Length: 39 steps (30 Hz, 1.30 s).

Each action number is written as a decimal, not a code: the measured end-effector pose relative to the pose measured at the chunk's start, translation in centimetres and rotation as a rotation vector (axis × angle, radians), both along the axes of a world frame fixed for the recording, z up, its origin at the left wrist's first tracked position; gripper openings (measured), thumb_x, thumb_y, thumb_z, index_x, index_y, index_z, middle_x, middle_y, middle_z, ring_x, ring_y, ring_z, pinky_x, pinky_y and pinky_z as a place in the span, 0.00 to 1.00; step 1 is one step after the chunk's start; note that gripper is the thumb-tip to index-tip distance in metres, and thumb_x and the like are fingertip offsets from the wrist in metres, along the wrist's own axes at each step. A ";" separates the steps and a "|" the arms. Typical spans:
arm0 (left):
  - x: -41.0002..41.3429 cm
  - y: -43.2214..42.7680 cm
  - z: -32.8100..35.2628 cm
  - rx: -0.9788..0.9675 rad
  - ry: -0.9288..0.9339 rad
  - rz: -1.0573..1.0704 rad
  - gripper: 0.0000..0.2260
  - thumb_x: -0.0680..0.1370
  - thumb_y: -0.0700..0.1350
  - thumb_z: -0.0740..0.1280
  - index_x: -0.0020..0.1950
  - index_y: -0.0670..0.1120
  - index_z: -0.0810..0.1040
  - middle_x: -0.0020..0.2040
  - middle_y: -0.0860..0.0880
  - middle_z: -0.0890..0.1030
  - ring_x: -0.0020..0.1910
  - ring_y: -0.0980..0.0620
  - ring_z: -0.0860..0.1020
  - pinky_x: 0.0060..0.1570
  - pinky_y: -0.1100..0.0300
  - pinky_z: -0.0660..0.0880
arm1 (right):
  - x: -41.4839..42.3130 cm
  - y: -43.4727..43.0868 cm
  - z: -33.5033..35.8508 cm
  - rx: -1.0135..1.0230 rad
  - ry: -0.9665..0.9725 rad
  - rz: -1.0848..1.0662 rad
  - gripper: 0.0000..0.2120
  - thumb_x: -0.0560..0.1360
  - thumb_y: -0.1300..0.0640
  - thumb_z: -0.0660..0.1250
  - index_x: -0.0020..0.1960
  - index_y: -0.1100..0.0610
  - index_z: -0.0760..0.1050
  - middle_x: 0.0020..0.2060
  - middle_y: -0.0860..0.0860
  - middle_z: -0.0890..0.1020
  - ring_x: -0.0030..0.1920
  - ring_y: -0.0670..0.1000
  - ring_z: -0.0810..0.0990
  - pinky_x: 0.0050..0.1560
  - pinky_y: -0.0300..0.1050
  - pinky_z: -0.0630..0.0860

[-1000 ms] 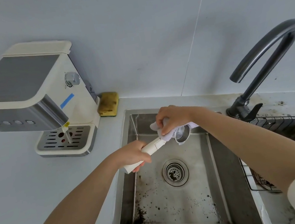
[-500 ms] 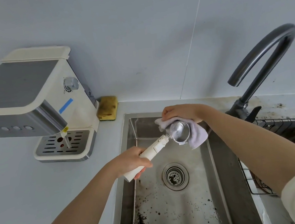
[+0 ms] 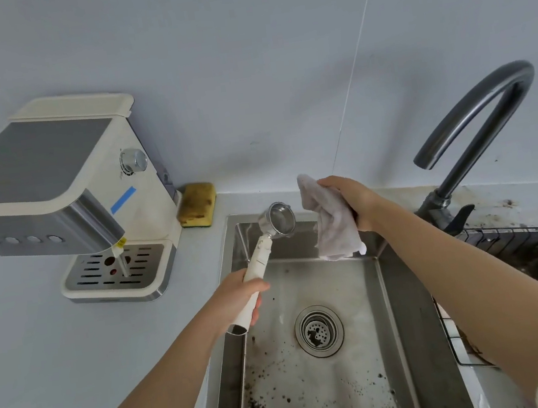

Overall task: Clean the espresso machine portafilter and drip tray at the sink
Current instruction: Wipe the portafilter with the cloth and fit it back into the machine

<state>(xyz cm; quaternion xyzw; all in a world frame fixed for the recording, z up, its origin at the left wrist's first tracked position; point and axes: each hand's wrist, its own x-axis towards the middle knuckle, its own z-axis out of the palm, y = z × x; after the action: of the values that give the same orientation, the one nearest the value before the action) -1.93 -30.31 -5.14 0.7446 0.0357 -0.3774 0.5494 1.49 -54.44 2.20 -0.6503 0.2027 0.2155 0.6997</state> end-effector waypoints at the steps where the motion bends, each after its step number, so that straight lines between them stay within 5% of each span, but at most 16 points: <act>1: 0.0 -0.2 0.0 0.000 0.002 0.012 0.05 0.75 0.41 0.65 0.47 0.43 0.71 0.29 0.46 0.74 0.20 0.52 0.72 0.24 0.63 0.72 | -0.1 0.4 0.1 -0.060 -0.012 -0.010 0.12 0.75 0.51 0.61 0.49 0.59 0.75 0.43 0.56 0.78 0.40 0.57 0.77 0.47 0.51 0.76; 5: -0.2 -1.5 0.5 -0.020 -0.008 0.005 0.05 0.74 0.40 0.65 0.48 0.44 0.71 0.29 0.46 0.74 0.20 0.52 0.71 0.23 0.63 0.71 | -0.1 2.4 0.2 -0.608 -0.239 0.061 0.06 0.70 0.57 0.68 0.45 0.56 0.75 0.38 0.50 0.76 0.41 0.51 0.74 0.42 0.43 0.71; 9: -0.7 -2.4 0.7 -0.025 -0.027 0.001 0.03 0.74 0.40 0.64 0.45 0.46 0.71 0.28 0.47 0.73 0.19 0.52 0.71 0.23 0.62 0.71 | -0.1 4.0 0.1 -0.945 -0.208 0.119 0.06 0.68 0.59 0.62 0.38 0.51 0.77 0.35 0.48 0.77 0.41 0.53 0.75 0.38 0.40 0.68; 13: -0.9 -2.9 1.0 -0.011 -0.052 -0.030 0.04 0.74 0.39 0.64 0.45 0.46 0.69 0.28 0.47 0.73 0.18 0.53 0.71 0.22 0.63 0.70 | 0.0 4.7 -0.3 -1.231 -0.271 0.165 0.13 0.72 0.59 0.58 0.51 0.51 0.78 0.48 0.52 0.77 0.47 0.57 0.75 0.41 0.42 0.66; 19: -0.6 -2.8 1.0 0.012 -0.047 -0.068 0.04 0.74 0.39 0.63 0.45 0.46 0.69 0.27 0.47 0.73 0.18 0.53 0.71 0.21 0.63 0.70 | 0.2 4.9 -1.3 -1.241 -0.285 0.333 0.13 0.74 0.60 0.56 0.52 0.52 0.77 0.53 0.51 0.72 0.50 0.55 0.75 0.39 0.42 0.66; 23: -0.1 -2.3 0.7 0.031 -0.056 -0.088 0.05 0.74 0.39 0.64 0.45 0.47 0.70 0.27 0.47 0.73 0.19 0.53 0.71 0.22 0.63 0.71 | -0.2 4.2 -1.8 -1.171 -0.368 0.414 0.11 0.75 0.59 0.59 0.53 0.56 0.78 0.55 0.50 0.71 0.51 0.54 0.76 0.49 0.45 0.72; 27: 0.0 -1.6 0.6 0.023 -0.045 -0.116 0.04 0.74 0.40 0.65 0.45 0.46 0.70 0.26 0.48 0.74 0.18 0.53 0.72 0.21 0.64 0.71 | -1.0 2.9 -1.5 -0.888 -0.458 0.457 0.10 0.70 0.73 0.58 0.47 0.70 0.76 0.46 0.47 0.69 0.40 0.48 0.70 0.35 0.32 0.69; 33: 0.0 -1.8 0.7 -0.067 0.038 -0.085 0.06 0.74 0.41 0.65 0.49 0.47 0.71 0.27 0.49 0.75 0.20 0.54 0.71 0.24 0.63 0.71 | -0.2 1.4 0.1 -1.162 -0.647 0.763 0.14 0.75 0.64 0.61 0.56 0.54 0.78 0.60 0.48 0.74 0.54 0.46 0.67 0.53 0.37 0.60; 37: -0.1 -1.7 0.7 -0.066 0.033 -0.108 0.05 0.75 0.42 0.65 0.48 0.48 0.71 0.26 0.50 0.75 0.20 0.54 0.71 0.24 0.63 0.72 | 0.1 1.6 0.5 -1.112 -0.617 0.729 0.10 0.73 0.59 0.63 0.53 0.53 0.72 0.47 0.48 0.79 0.48 0.51 0.71 0.47 0.42 0.65; 39: -0.2 -1.8 0.7 -0.063 0.024 -0.113 0.05 0.75 0.41 0.65 0.48 0.47 0.71 0.26 0.50 0.75 0.20 0.54 0.71 0.24 0.63 0.72 | -0.1 1.6 0.7 -0.999 -0.536 0.643 0.07 0.70 0.58 0.64 0.48 0.52 0.72 0.38 0.45 0.77 0.43 0.50 0.72 0.40 0.35 0.68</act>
<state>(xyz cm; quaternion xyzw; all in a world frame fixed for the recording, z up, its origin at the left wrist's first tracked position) -2.17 -32.12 -4.48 0.7233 -0.0118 -0.4176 0.5498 1.42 -52.83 2.90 -0.9567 -0.1080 0.1243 0.2401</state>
